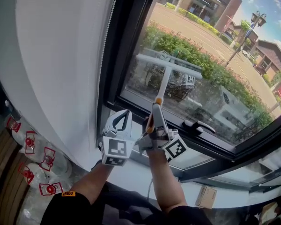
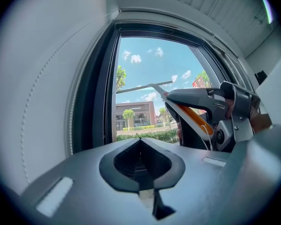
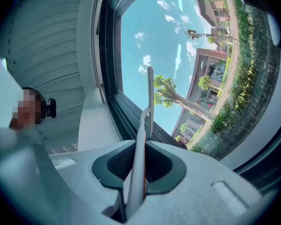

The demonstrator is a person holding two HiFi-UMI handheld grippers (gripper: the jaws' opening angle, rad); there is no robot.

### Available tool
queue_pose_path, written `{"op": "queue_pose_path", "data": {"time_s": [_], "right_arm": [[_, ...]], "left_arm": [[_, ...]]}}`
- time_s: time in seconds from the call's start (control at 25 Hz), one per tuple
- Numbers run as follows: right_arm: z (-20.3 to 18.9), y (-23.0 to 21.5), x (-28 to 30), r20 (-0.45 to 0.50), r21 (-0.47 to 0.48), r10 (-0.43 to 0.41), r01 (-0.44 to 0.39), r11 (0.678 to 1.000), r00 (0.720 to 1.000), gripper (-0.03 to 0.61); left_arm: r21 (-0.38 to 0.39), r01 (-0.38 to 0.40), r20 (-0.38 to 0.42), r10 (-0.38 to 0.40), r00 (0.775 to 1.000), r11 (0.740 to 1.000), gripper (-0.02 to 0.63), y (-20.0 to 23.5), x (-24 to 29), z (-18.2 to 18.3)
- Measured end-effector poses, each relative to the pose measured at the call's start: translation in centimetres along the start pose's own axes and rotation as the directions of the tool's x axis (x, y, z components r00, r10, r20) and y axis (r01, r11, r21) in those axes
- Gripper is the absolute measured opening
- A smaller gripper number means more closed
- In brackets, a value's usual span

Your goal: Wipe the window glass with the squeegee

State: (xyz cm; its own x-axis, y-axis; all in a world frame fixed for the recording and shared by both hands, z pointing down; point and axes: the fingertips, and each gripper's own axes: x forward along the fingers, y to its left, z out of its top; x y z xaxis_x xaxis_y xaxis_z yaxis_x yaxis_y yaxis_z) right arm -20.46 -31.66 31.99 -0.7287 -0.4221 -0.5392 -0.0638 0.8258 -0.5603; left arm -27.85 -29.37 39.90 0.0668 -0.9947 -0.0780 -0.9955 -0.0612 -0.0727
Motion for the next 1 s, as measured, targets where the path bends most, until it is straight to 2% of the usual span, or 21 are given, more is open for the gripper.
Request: {"op": "queue_pose_path", "data": {"time_s": [0.24,0.36,0.6,0.76,1.0], "right_arm": [[2.7,2.4,-0.4,-0.012,-0.084,0.054,-0.054,0.995,0.998,0.046],[6.1,4.1,-0.1,0.017,-0.109,0.11,-0.107,0.988,0.994,0.046],[15.7,7.6,1.2,0.107,-0.142,0.219,-0.203,0.969,0.97,0.046],[21.0,9.4,2.2,0.143,-0.166,0.263,-0.239,0.957,0.954,0.046],[24.8,10.7,2.8,0.163,-0.163,0.301,-0.275,0.948,0.94,0.046]], "left_arm": [[-0.011,-0.014,0.075,0.014,0.997,1.0,0.014,-0.6,0.8,3.6],[0.029,-0.01,0.141,0.006,0.99,1.0,0.014,-1.6,1.7,6.8],[0.139,-0.043,0.253,0.006,0.967,0.989,0.012,-3.6,3.7,15.7],[0.164,-0.063,0.349,0.002,0.937,0.984,0.006,-4.4,4.1,21.3],[0.171,-0.08,0.398,0.005,0.917,0.982,0.006,-5.1,3.9,25.2]]}}
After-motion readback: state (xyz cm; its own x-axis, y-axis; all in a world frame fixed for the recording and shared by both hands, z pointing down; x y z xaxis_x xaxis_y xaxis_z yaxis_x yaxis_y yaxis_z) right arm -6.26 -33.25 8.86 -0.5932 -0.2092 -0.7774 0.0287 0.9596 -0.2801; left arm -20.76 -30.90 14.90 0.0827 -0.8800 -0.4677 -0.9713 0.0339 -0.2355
